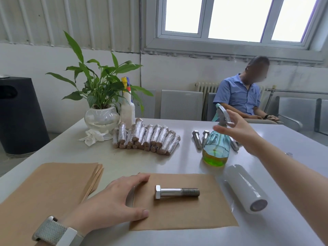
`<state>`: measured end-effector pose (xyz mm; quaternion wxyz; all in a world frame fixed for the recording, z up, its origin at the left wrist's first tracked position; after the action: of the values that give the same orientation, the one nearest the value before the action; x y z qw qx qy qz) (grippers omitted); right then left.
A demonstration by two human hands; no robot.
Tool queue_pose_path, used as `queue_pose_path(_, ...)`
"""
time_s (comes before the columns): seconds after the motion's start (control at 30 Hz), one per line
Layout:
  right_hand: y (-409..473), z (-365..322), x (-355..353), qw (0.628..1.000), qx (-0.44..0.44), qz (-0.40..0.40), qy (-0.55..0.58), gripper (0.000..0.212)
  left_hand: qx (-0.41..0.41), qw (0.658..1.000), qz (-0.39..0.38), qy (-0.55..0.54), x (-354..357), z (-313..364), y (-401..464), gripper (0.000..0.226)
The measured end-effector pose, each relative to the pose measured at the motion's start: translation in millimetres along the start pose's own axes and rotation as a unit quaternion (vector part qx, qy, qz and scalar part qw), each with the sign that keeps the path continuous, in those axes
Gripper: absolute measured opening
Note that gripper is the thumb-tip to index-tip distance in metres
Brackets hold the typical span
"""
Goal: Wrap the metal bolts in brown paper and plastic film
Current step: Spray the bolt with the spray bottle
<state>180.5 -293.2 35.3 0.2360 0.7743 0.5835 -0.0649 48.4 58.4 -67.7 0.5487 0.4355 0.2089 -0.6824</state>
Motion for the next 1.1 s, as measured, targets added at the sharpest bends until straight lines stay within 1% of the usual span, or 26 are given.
queue_pose_path(0.03, 2.3, -1.4, 2.8, 1.0, -0.005, 0.0, 0.01, 0.095, 0.0, 1.0, 0.0, -0.001, -0.3, 0.2, 0.1, 0.082)
queue_pose_path(0.13, 5.9, -6.9, 11.4, 0.999, -0.031, 0.012, 0.011, 0.044, -0.003, 1.0, 0.002, -0.005, -0.9, -0.2, -0.7, 0.083)
queue_pose_path(0.17, 7.8, -7.3, 14.3, 0.999, -0.034, 0.013, 0.016, 0.035, -0.003, 1.0, 0.003, -0.004, -0.9, 0.0, -0.7, 0.084)
queue_pose_path(0.2, 9.2, -7.1, 17.6, 0.999, -0.031, 0.014, 0.021, 0.032, -0.004, 1.0, 0.004, -0.003, -1.1, -0.2, -0.6, 0.084)
queue_pose_path(0.27, 9.6, -5.9, 24.2, 0.999, -0.014, 0.016, 0.031, 0.031, -0.004, 1.0, 0.006, 0.0, -1.2, 0.6, -0.7, 0.084)
queue_pose_path(0.37, 6.8, -8.1, 30.5, 0.997, -0.011, 0.051, 0.049, 0.031, -0.004, 1.0, 0.005, 0.003, -1.6, 3.2, -0.7, 0.083)
queue_pose_path(0.43, 5.5, -11.4, 32.5, 0.996, -0.012, 0.077, 0.045, 0.028, 0.001, 1.0, 0.003, 0.007, -1.7, 6.2, -1.1, 0.081)
queue_pose_path(0.53, -1.5, -19.7, 35.6, 0.996, -0.007, 0.093, 0.015, 0.025, 0.0, 1.0, 0.003, 0.005, -3.2, 7.9, -2.7, 0.078)
queue_pose_path(0.6, -10.2, -35.2, 34.4, 0.994, -0.026, 0.107, 0.006, 0.022, -0.004, 1.0, 0.001, 0.001, -4.1, 8.7, -4.1, 0.079)
queue_pose_path(0.67, -21.2, -64.8, 32.7, 0.993, -0.066, 0.096, 0.009, 0.02, -0.004, 1.0, 0.001, 0.004, -3.8, 8.7, -4.5, 0.079)
queue_pose_path(0.73, -35.6, -102.0, 33.5, 0.993, -0.106, 0.042, -0.008, 0.018, -0.004, 1.0, -0.002, 0.006, -2.8, 8.4, -3.2, 0.08)
queue_pose_path(0.77, -43.8, -118.0, 35.4, 0.992, -0.123, 0.005, -0.035, 0.019, -0.006, 1.0, -0.001, 0.006, -2.7, 7.8, -2.2, 0.081)
queue_pose_path(0.83, -66.5, -134.4, 43.8, 0.98, -0.132, -0.09, -0.117, 0.035, -0.009, 1.0, 0.001, 0.002, -2.6, 5.6, -1.7, 0.082)
queue_pose_path(0.87, -80.0, -132.7, 49.0, 0.969, -0.113, -0.143, -0.164, 0.043, -0.009, 1.0, 0.001, 0.0, -2.3, 4.7, -1.5, 0.082)
queue_pose_path(0.9, -94.9, -125.6, 54.2, 0.955, -0.083, -0.198, -0.206, 0.04, -0.008, 1.0, 0.002, -0.002, -1.9, 4.3, -1.8, 0.082)
queue_pose_path(0.97, -126.0, -100.5, 63.6, 0.919, 0.007, -0.301, -0.254, 0.027, -0.002, 1.0, 0.005, -0.005, -1.3, 4.2, -1.5, 0.083)
queue_pose_path(1.03, -152.5, -79.1, 70.0, 0.887, 0.063, -0.368, -0.271, 0.022, 0.004, 1.0, 0.009, -0.006, -1.1, 4.4, -0.8, 0.084)
queue_pose_path(1.1, -168.1, -68.0, 75.7, 0.868, 0.076, -0.404, -0.279, 0.014, 0.005, 1.0, 0.013, -0.006, -1.2, 3.7, -0.3, 0.084)
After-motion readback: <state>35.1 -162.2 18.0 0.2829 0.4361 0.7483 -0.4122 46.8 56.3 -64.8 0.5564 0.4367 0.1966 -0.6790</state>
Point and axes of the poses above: each hand's wrist, its own y-axis towards the middle knuckle, its own x-axis out of the palm, z = x × y, the point moved 6 cm from there along y, towards the middle knuckle, and after that the axes turned 11 degrees about z, right-handed, at the moved point
